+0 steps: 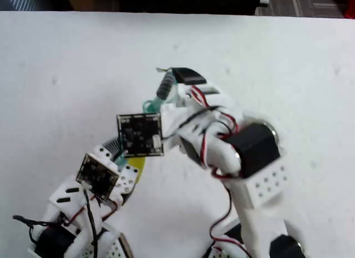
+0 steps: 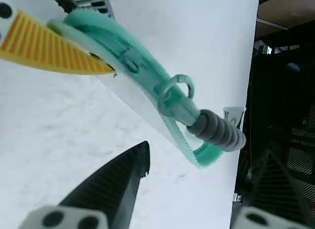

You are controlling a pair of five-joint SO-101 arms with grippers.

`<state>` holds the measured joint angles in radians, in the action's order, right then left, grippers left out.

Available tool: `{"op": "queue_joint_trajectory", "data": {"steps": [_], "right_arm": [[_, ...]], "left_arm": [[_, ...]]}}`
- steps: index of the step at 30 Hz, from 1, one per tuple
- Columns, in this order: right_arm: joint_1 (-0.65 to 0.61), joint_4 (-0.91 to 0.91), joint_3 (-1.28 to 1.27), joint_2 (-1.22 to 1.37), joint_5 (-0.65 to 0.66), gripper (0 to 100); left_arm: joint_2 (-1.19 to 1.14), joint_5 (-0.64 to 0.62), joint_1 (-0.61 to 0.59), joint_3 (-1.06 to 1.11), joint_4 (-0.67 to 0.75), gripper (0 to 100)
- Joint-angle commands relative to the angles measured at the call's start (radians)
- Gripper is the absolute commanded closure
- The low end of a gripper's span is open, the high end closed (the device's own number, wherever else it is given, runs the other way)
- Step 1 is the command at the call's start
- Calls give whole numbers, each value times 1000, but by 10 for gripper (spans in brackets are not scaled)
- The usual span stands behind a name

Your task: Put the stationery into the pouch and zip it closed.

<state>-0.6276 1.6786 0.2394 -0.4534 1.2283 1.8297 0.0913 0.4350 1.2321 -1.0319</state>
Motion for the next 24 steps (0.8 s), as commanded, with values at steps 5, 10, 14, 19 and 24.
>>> {"op": "queue_joint_trajectory", "data": {"steps": [5,10,14,19,24], "right_arm": [[-5,38,187,174,112,707],[1,38,215,252,158,715],[2,38,222,265,158,841],[-1,39,249,263,157,974],[-1,39,267,197,121,981]], "left_arm": [[-1,11,12,-5,-25,973],[-1,12,8,-5,-25,973],[-1,12,5,-5,-18,973],[-1,12,5,-5,-18,973],[-1,12,5,-5,-18,975]]}}
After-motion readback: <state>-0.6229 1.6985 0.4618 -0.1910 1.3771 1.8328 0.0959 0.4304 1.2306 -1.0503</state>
